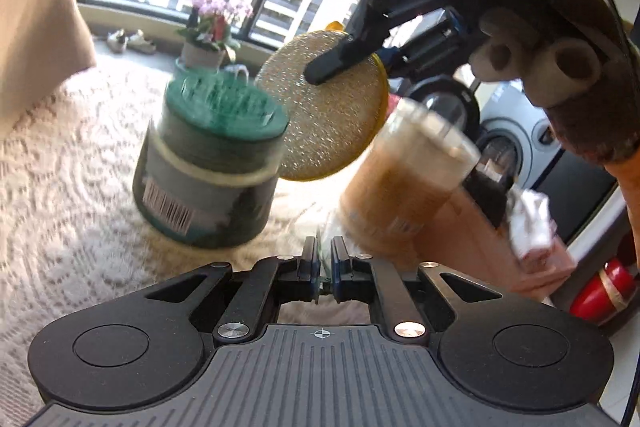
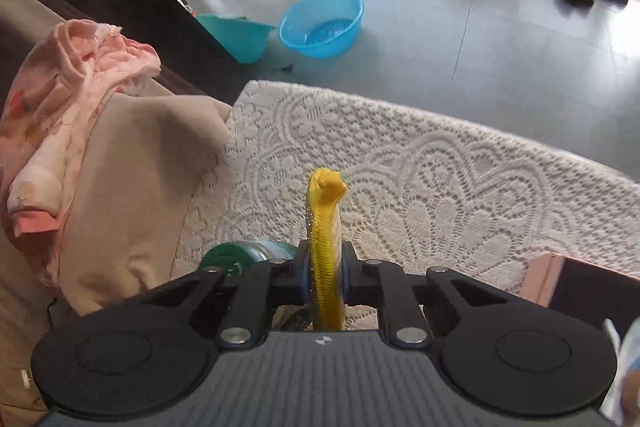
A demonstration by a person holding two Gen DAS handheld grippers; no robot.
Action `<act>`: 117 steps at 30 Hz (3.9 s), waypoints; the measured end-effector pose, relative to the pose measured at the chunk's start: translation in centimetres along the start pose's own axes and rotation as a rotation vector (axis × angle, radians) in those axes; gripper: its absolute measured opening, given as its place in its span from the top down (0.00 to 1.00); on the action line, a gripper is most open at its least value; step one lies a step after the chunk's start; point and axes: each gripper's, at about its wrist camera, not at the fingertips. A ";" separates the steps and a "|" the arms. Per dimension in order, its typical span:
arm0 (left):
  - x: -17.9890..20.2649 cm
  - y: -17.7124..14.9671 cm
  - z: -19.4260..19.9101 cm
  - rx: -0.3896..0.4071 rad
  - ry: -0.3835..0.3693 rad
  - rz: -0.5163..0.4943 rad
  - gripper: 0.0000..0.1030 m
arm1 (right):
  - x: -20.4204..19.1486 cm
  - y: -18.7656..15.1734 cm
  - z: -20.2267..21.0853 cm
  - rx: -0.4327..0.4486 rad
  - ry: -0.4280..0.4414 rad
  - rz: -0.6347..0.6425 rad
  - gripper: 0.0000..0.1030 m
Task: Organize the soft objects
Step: 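Lift the sponge with the right tool while the left tool keeps holding the green clip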
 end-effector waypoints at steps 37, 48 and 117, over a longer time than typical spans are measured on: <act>5.8 0.3 -1.8 -0.214 0.104 -0.298 0.85 | -1.3 -2.4 -0.2 0.118 -0.187 0.115 0.86; 7.2 -1.8 -3.2 -0.213 0.225 -0.462 0.82 | -2.0 -3.4 2.0 0.161 -0.158 0.157 0.86; 6.2 1.1 -1.0 -0.089 0.159 -0.377 0.81 | -6.1 -6.0 6.1 0.247 -0.217 0.213 0.86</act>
Point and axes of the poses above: each gripper's, at about its wrist camera, not at the fingertips, and z roughly against the way its jaws point, x to its right, y to its top, and after that the axes turned 4 degrees about z, right-handed
